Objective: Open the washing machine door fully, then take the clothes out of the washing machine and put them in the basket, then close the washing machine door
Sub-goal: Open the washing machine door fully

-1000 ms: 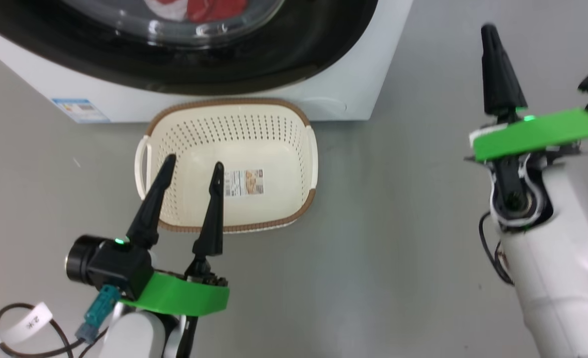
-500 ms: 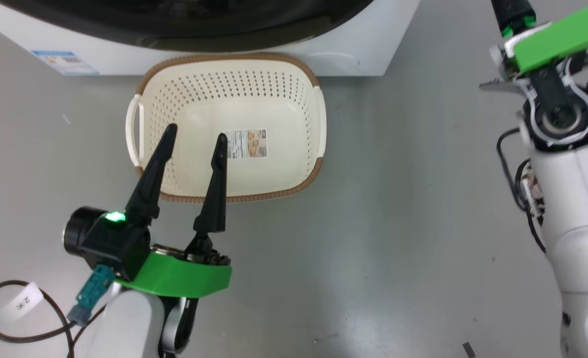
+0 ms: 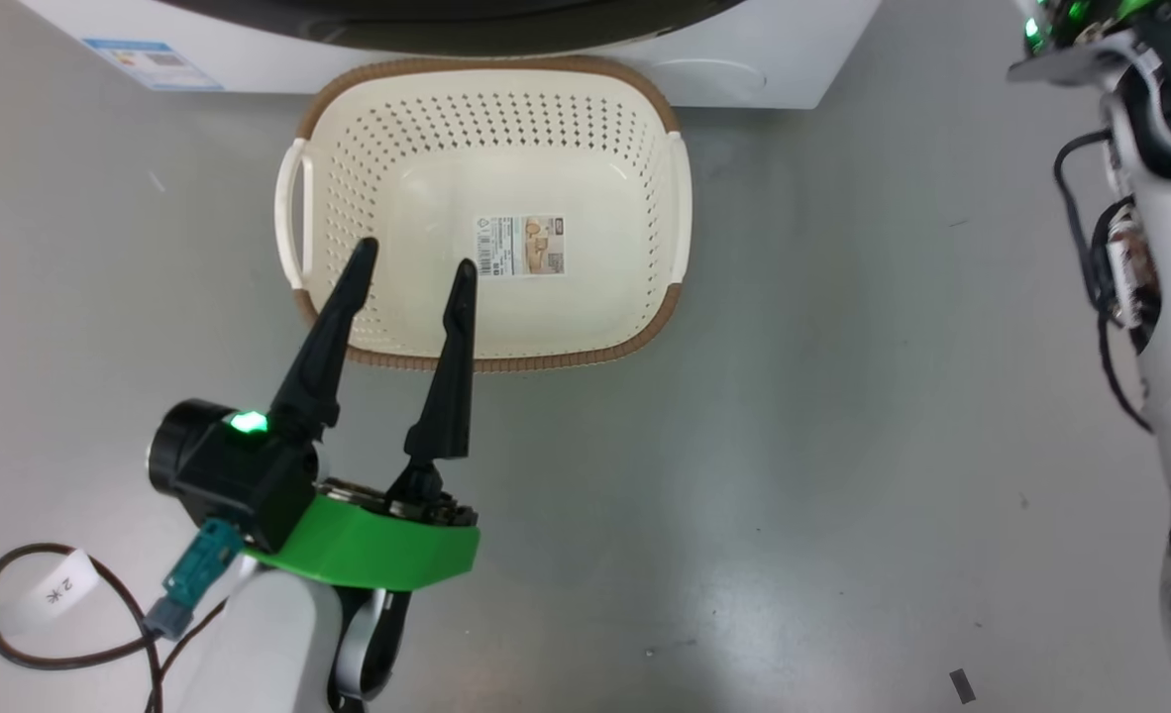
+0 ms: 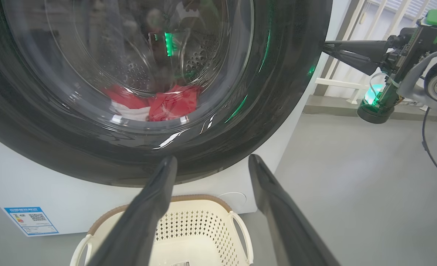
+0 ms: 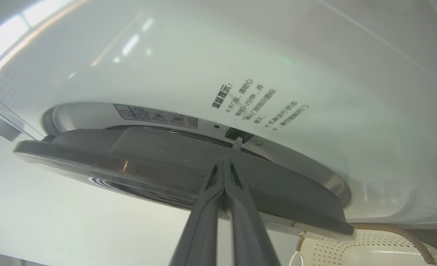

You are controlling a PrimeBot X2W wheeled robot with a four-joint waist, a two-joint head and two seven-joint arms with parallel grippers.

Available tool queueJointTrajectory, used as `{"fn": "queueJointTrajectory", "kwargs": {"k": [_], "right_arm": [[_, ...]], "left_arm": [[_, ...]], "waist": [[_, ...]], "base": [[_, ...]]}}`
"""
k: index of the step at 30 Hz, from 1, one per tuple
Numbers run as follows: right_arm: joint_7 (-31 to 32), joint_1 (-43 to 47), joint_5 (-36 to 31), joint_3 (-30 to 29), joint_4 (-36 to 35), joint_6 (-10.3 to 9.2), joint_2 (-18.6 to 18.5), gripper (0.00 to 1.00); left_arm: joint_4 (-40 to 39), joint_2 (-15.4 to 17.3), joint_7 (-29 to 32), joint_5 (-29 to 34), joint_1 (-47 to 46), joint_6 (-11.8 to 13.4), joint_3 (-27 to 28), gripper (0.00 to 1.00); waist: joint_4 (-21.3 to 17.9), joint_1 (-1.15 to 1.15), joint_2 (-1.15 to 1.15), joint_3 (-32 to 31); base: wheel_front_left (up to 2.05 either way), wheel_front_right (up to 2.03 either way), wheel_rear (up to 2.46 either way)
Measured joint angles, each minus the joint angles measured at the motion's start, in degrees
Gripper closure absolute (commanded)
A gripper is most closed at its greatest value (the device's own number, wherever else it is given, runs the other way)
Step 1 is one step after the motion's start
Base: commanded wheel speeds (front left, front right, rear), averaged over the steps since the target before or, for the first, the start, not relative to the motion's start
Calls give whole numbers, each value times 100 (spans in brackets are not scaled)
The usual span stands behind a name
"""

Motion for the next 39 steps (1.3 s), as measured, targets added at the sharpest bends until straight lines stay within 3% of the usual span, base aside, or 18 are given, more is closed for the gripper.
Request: {"fn": "queueJointTrajectory", "kwargs": {"k": [39], "right_arm": [[1022, -1428, -133, 242, 804, -1, -401, 100]], "left_arm": [[8, -16, 0, -171, -144, 51, -353, 0]], "waist": [[456, 0, 0, 380]], "base": [[0, 0, 0]]}}
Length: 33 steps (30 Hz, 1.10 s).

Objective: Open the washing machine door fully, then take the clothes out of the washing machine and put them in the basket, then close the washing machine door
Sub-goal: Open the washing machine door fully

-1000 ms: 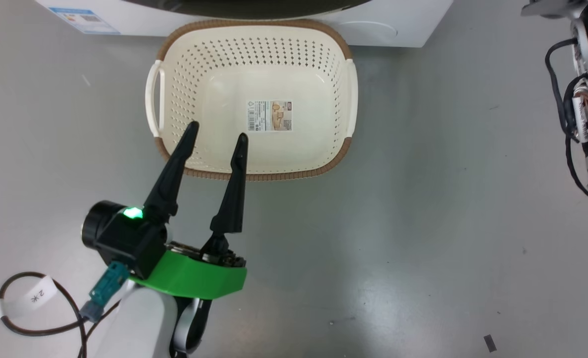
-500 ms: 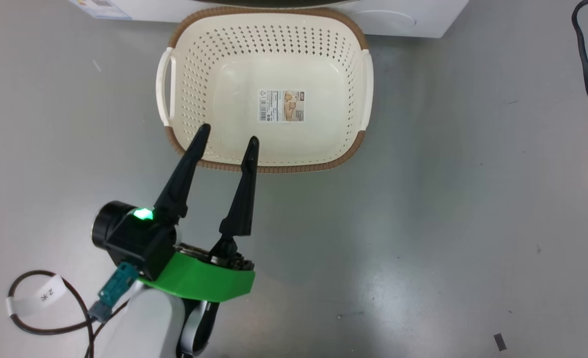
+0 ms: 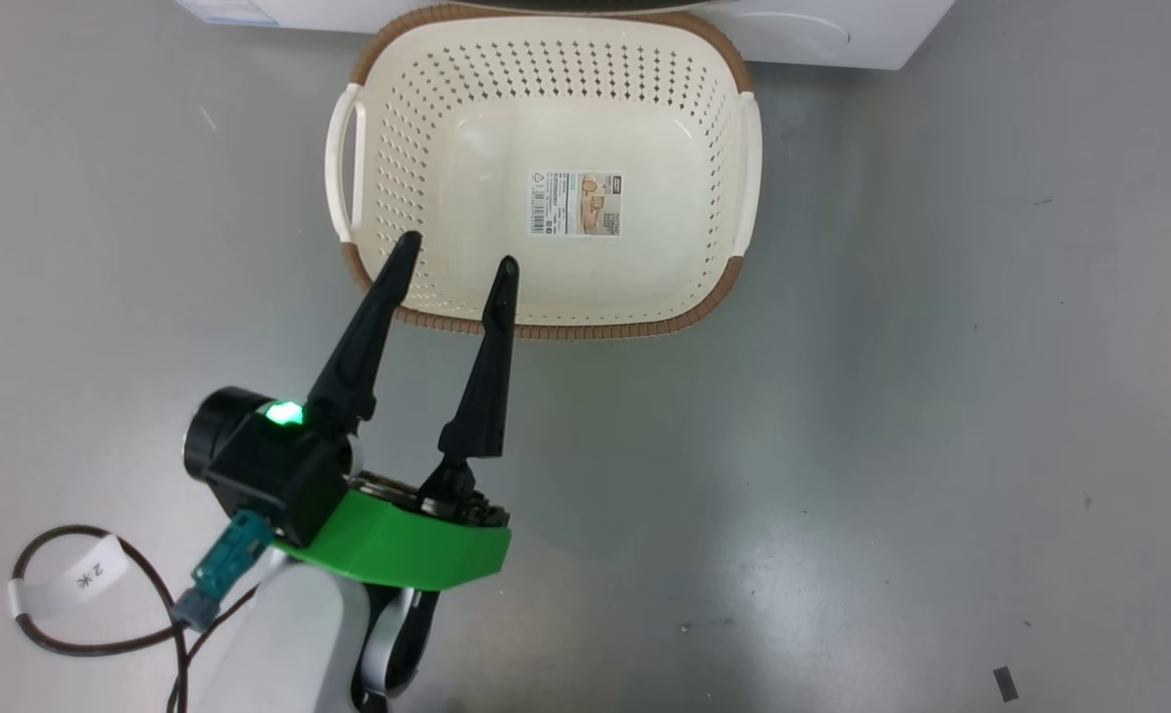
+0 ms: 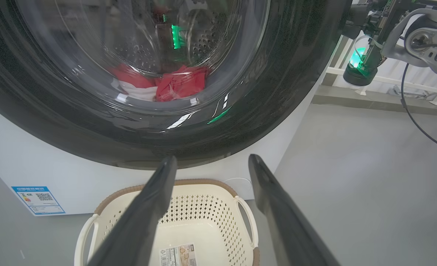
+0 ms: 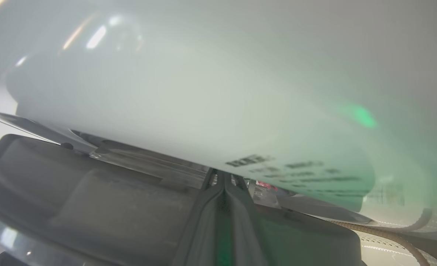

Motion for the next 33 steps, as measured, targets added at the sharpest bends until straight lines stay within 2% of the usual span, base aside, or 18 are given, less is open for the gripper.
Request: {"fn": "queueJointTrajectory", "kwargs": {"k": [6, 18, 33], "right_arm": [[330, 4, 101, 4, -51, -5, 3, 100], [565, 252, 126, 66, -344, -5, 32, 100], [780, 962, 127, 168, -939, -5, 316, 100]], "left_arm": [[4, 0, 0, -8, 1, 1, 24, 0], [59, 0, 0, -8, 0, -2, 82, 0], [73, 0, 0, -3, 13, -8, 213, 0]], "waist": [[-64, 0, 0, -31], [-159, 0, 0, -147], [-288, 0, 0, -474]], "base": [[0, 0, 0], [0, 0, 0], [0, 0, 0]]}}
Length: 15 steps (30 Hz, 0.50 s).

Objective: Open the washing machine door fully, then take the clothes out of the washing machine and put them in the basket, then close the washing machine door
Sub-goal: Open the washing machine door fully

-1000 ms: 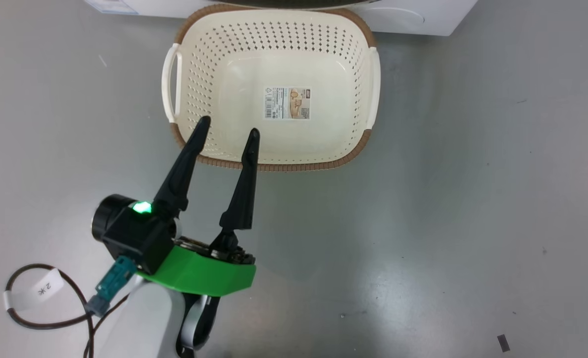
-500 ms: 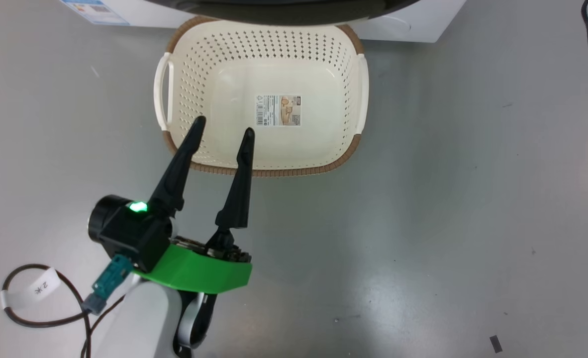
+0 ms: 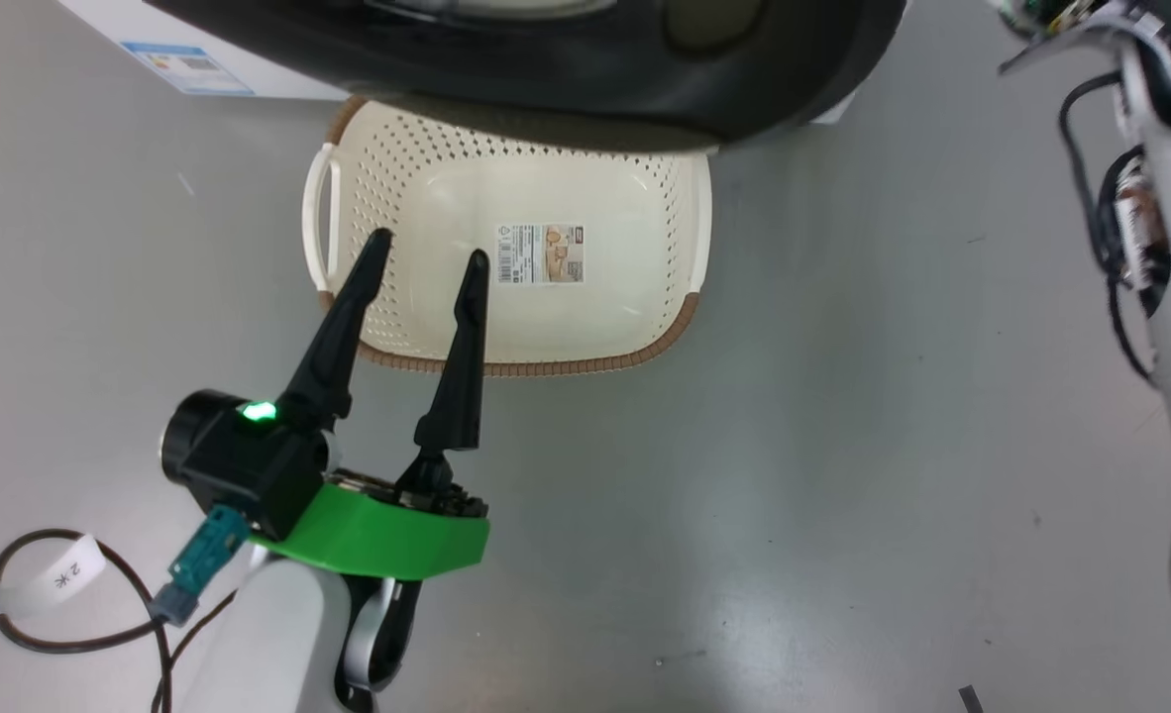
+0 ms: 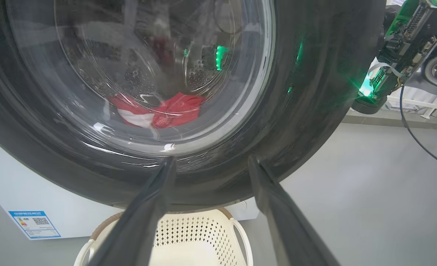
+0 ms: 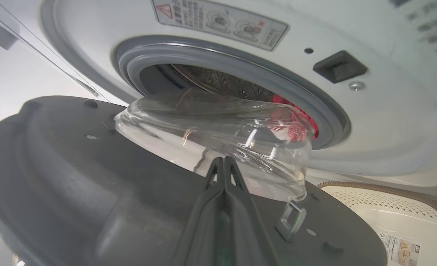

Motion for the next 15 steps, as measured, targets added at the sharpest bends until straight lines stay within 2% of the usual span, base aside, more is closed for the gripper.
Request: {"fn": "queueJointTrajectory", "kwargs": {"k": [15], "right_arm": [[171, 693, 0, -3, -534, 0, 90, 100]], "left_arm": [[10, 0, 0, 60, 77, -7, 137, 0]], "waist": [[-97, 0, 0, -336]], "base": [[0, 0, 0]]}}
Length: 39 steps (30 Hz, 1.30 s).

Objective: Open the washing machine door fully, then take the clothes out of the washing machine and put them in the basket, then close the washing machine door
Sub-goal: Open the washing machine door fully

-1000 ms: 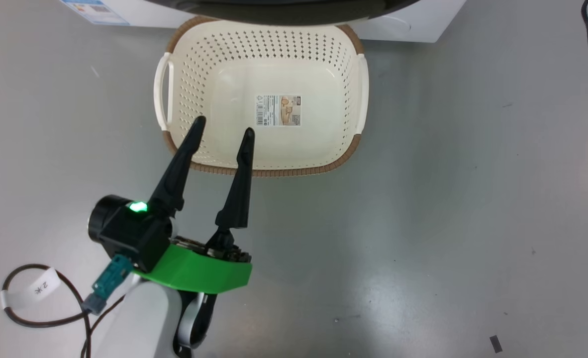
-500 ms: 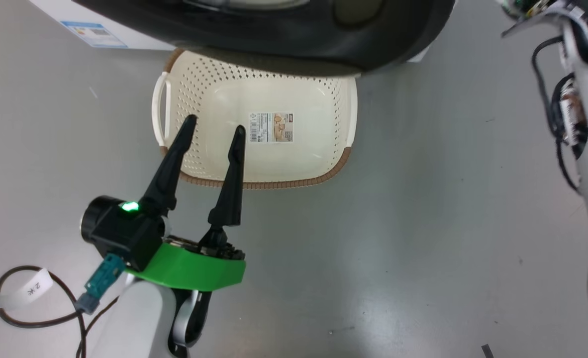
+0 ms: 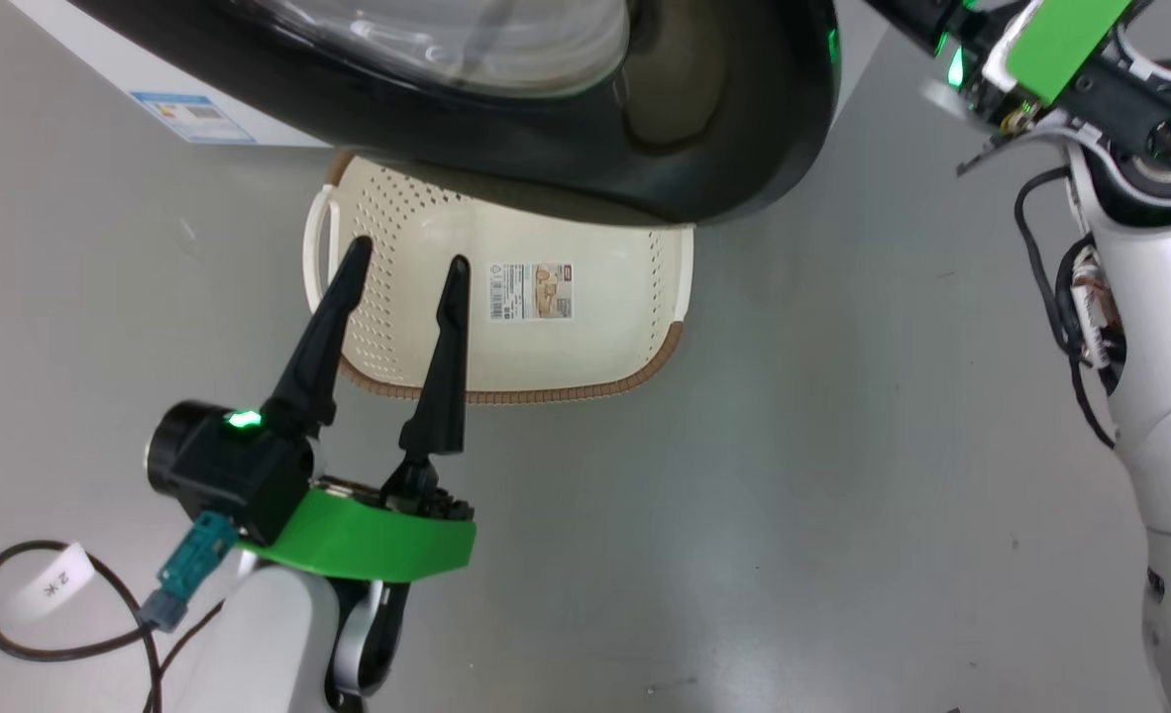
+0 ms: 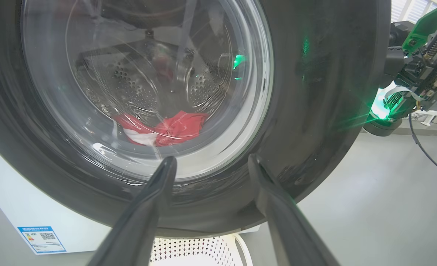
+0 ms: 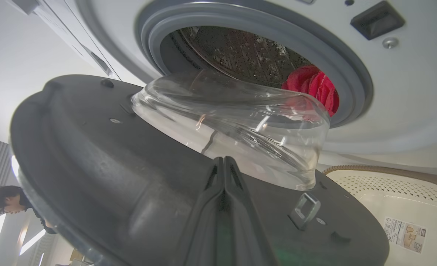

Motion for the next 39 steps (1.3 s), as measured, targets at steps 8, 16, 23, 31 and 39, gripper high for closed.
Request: {"fn": "queueJointTrajectory", "kwargs": {"k": [8, 16, 23, 31, 39], "right_arm": [[111, 457, 0, -14, -191, 0, 74, 100], [222, 972, 0, -32, -387, 0, 100, 100], [343, 1475, 0, -38, -635, 0, 145, 100], [466, 2009, 0, -47, -891, 0, 244, 100], [526, 2332, 0, -1, -1085, 0, 292, 100]], "left_arm": [[47, 1, 0, 0, 207, -1, 38, 0], [56, 2, 0, 16, 432, 5, 83, 0], [44, 4, 0, 79, 589, 64, 169, 0], [-9, 4, 0, 119, 771, 115, 225, 0], [-74, 5, 0, 152, 855, 167, 288, 0]], "waist": [[2, 0, 0, -268], [35, 0, 0, -576], [77, 0, 0, -840], [170, 0, 0, -1111], [333, 0, 0, -1304]], "base": [[0, 0, 0], [0, 0, 0], [0, 0, 0], [0, 0, 0], [0, 0, 0]]}}
